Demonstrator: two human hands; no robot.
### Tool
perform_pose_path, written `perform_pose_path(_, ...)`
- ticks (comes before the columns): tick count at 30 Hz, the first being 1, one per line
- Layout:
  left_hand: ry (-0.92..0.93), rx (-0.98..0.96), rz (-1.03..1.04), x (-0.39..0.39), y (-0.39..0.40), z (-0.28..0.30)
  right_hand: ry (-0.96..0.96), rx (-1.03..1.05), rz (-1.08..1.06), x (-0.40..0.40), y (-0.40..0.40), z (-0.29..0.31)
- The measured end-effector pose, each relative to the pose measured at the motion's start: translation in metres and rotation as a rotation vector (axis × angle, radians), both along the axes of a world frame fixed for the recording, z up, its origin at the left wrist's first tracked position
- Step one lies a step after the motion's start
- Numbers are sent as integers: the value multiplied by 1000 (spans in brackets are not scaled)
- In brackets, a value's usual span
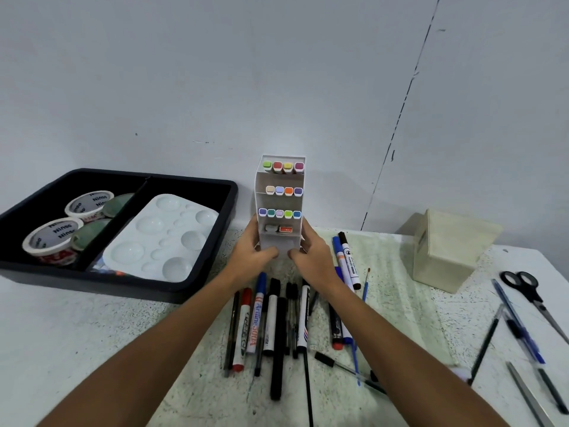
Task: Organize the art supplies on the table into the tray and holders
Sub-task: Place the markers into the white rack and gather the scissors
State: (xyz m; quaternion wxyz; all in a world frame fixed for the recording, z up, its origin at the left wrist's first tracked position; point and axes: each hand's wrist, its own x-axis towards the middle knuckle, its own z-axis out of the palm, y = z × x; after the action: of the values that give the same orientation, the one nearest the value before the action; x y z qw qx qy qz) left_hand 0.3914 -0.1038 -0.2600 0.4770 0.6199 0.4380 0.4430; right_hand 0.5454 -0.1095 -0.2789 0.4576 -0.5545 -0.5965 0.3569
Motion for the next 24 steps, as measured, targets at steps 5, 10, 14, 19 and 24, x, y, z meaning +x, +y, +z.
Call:
perform_pose_path(5, 210, 29, 98, -2, -16, -7, -242, -40, 6, 5, -26, 11)
perform_pose_path(10, 884, 191, -44, -18, -64, -37, -843, -107, -124, 42, -76, -1)
perform_pose_path(14, 1126, 249, -167, -18, -76, -48, -981, -233, -104, 56, -77, -19)
perform_pose_path(19, 1110, 290, -191, -21, -81, -51, -925, -110, -13, 50, -91, -22)
perform_pose_path(24, 1065, 377, -255, -31, -95, -54, -869, 69, 6, 52, -126, -32)
